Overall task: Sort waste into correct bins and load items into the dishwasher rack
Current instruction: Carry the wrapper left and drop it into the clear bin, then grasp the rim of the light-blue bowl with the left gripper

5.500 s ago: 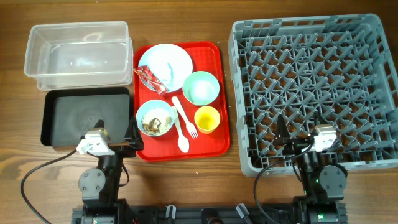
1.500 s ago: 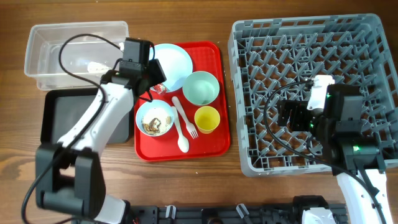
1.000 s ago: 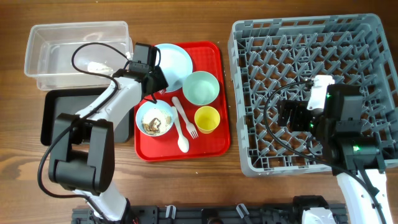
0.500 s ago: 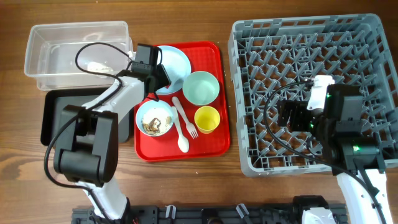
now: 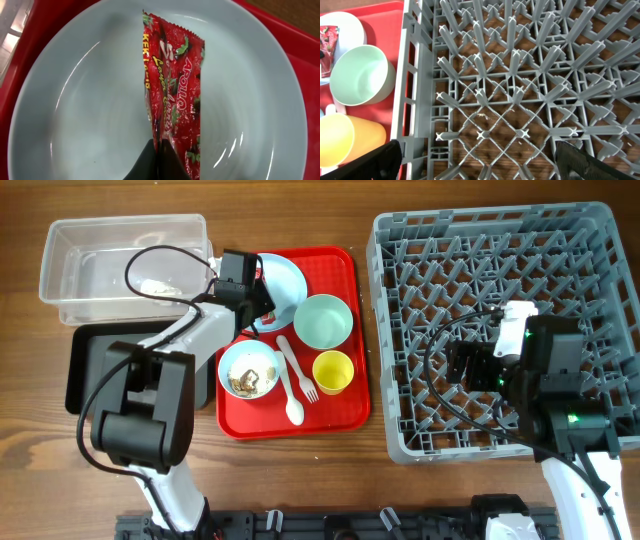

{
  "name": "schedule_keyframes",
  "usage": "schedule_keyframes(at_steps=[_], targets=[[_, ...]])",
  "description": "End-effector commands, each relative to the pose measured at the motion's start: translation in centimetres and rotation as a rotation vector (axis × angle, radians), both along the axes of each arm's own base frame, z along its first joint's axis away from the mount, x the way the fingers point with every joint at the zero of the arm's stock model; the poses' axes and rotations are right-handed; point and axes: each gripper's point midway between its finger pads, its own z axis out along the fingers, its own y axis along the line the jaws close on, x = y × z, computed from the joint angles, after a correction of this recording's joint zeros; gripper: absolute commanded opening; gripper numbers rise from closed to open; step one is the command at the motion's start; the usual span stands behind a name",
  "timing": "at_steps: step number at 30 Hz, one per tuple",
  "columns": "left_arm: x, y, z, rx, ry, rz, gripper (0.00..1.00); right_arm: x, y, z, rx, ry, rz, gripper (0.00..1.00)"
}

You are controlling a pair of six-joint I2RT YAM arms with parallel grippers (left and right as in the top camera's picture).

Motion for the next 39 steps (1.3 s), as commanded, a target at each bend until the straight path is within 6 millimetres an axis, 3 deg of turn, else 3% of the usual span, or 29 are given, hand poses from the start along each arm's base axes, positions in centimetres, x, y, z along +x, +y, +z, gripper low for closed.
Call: schedule_keyframes(at_steps=[1, 5, 6, 7, 8, 9, 12, 14, 15, 16, 18, 20, 23, 24, 26, 27, 28, 30, 32, 35, 39], targets=[[0.7, -0.1, 5.5, -0.011, -0.116, -0.003, 0.04, 0.3, 0.2, 0.9, 0.016, -0.018, 0.005, 1.0], [0.6, 1.0, 13.3, 0.004, -0.281, -0.012, 0.04, 0.3, 0.2, 0.9, 0.016, -0.019, 0.005, 1.0], [0.7, 2.8, 15.3, 0.022, -0.328, 0.037, 0.04, 0.3, 0.2, 0.9, 0.016, -0.019, 0.005, 1.0], [0.7, 3.9, 16.1, 0.028, -0.347, 0.063, 0.04, 0.3, 0.2, 0.9, 0.016, -0.019, 0.005, 1.0], [0.8, 6.4, 16.8, 0.034, -0.361, 0.117, 0.04, 0.3, 0.2, 0.9, 0.016, -0.019, 0.005, 1.0], [1.0, 9.4, 16.5, 0.047, -0.353, 0.181, 0.04, 0.3, 0.2, 0.9, 0.016, -0.019, 0.005, 1.0], [1.0, 14.6, 15.0, 0.069, -0.318, 0.288, 0.04, 0.3, 0.2, 0.9, 0.016, -0.019, 0.005, 1.0], [0.8, 16.7, 14.0, 0.078, -0.293, 0.334, 0.21, 0.4, 0.2, 0.9, 0.016, -0.02, 0.005, 1.0], [0.7, 17.3, 13.7, 0.08, -0.286, 0.345, 0.37, 0.4, 0.2, 0.9, 0.016, -0.02, 0.005, 1.0], [0.7, 17.5, 13.7, 0.081, -0.286, 0.348, 0.45, 0.4, 0.2, 0.9, 0.016, -0.02, 0.005, 1.0], [0.5, 17.4, 14.3, 0.118, -0.292, 0.306, 0.48, 0.4, 0.2, 0.9, 0.016, -0.02, 0.005, 1.0], [-1.4, 15.9, 15.6, 0.116, -0.26, 0.272, 0.49, 0.3, 0.2, 0.8, 0.016, -0.017, 0.005, 1.0], [-5.2, 11.0, 15.8, 0.103, -0.149, 0.155, 0.56, 0.3, 0.2, 0.8, 0.016, -0.017, 0.005, 1.0], [-6.5, 9.0, 15.4, 0.086, -0.103, 0.097, 0.62, 0.3, 0.2, 0.8, 0.016, -0.017, 0.005, 1.0], [-9.5, 3.8, 13.7, 0.034, 0.02, -0.057, 0.95, 0.3, 0.2, 0.8, 0.016, -0.016, 0.005, 1.0], [-10.7, 1.3, 13.0, -0.023, 0.071, -0.13, 1.0, 0.3, 0.2, 0.8, 0.016, -0.015, 0.005, 1.0], [-11.9, -1.0, 12.5, -0.073, 0.118, -0.204, 1.0, 0.3, 0.2, 0.8, 0.017, -0.015, 0.004, 1.0], [-13.6, -3.4, 11.2, -0.066, 0.182, -0.279, 1.0, 0.3, 0.2, 0.8, 0.016, -0.015, 0.005, 1.0], [-14.7, -4.2, 9.3, 0.006, 0.234, -0.31, 1.0, 0.2, 0.2, 0.8, 0.017, -0.013, 0.004, 1.0], [-16.2, -6.0, 6.1, 0.065, 0.328, -0.376, 0.83, 0.2, 0.2, 0.7, 0.028, -0.01, -0.009, 1.0], [-17.1, -6.3, 2.5, 0.167, 0.416, -0.401, 0.75, 0.2, 0.2, 0.7, 0.028, -0.009, -0.009, 1.0]])
